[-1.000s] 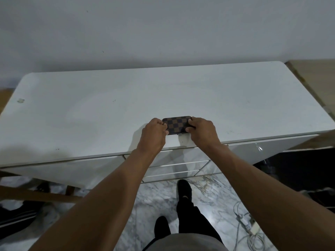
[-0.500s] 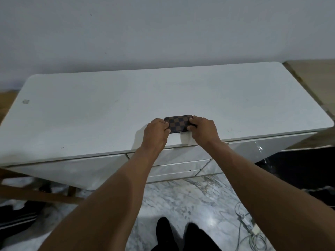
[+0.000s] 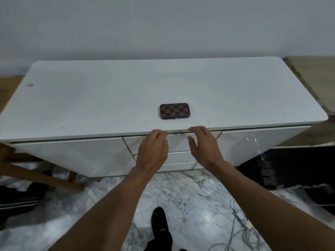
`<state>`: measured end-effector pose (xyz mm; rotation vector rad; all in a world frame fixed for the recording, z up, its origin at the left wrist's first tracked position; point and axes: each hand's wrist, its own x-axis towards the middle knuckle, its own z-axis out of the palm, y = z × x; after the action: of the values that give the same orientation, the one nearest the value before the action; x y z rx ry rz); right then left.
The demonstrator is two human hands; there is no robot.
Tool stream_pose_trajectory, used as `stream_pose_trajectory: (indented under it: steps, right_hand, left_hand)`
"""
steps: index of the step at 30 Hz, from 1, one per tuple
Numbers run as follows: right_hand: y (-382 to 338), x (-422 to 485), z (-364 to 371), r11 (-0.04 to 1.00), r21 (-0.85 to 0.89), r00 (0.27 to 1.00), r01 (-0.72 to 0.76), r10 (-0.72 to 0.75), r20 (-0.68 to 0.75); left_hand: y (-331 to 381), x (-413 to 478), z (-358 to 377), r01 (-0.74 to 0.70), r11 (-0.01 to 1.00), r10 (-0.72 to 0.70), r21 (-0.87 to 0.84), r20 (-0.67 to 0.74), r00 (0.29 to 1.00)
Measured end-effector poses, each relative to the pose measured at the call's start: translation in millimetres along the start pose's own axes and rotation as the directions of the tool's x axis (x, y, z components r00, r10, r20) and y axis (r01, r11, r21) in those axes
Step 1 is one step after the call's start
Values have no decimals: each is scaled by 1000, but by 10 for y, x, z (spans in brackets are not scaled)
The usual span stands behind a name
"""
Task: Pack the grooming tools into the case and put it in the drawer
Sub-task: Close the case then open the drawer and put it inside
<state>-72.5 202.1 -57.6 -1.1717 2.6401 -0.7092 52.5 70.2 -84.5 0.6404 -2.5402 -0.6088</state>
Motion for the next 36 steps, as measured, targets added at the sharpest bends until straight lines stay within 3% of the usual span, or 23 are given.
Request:
stream_pose_trajectory:
  steps: [4,10,18,27,30,36]
  right_hand:
    - [65,-212,189,995,-98,986,12,5,168]
    - [43,-101,384,984,-178,981,13,22,192]
    - [53,43,589,976,-216,988,-24,56,141]
    - [77,-15,566,948,-319,995,-3,34,92]
    - [65,-157,564,960,-279,993,-27,57,101]
    - [58,-543,484,981,-180,961,-78,122,249]
  left_hand:
    - [-38,-221,136,49,993,-64,107,140,988]
    - [-208,-225,200,29,968,-111,249,322,940]
    - [-407,-163,245,-17,942,-80,334,277,958]
    - [-454,-234,220,-11,967,-62,254,277,959]
    - [-395,-393,197,36,971,-104,235,286,953]
    - [-135,-737,128,219,961,-265,167,356,896]
